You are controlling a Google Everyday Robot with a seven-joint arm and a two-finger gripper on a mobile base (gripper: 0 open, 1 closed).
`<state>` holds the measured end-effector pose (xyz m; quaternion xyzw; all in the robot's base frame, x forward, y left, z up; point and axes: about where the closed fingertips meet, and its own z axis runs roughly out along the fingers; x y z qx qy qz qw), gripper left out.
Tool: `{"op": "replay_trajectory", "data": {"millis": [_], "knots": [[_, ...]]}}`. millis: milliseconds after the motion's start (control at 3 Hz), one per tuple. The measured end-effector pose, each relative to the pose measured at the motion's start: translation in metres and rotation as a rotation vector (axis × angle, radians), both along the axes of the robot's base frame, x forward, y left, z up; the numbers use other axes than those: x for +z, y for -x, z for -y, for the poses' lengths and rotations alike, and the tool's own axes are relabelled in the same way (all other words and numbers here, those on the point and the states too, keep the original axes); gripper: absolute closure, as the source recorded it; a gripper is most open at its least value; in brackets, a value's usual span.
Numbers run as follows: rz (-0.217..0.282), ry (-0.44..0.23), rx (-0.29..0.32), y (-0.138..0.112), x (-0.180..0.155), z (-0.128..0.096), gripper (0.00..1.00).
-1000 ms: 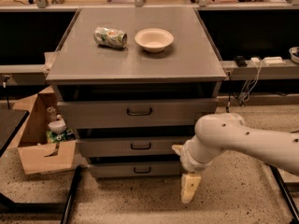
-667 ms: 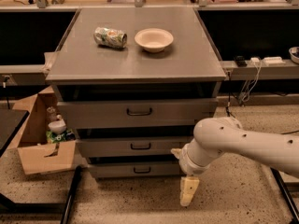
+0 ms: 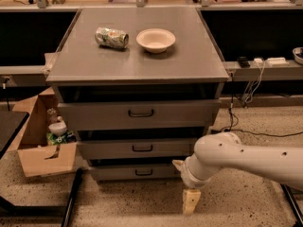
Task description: Open bottom drawer
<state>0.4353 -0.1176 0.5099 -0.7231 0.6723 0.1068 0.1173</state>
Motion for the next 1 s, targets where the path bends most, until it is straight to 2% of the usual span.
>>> {"op": "replay_trajectory", "data": {"millis": [333, 667, 1000], "knots": [[0.074, -0.027, 0.022, -0.005, -0.044, -0.006, 0.0], [0.124, -0.06, 0.028, -0.016, -0.09, -0.015, 0.0], [0.135, -0.11, 0.012, -0.028, -0.133, -0.018, 0.0]]}}
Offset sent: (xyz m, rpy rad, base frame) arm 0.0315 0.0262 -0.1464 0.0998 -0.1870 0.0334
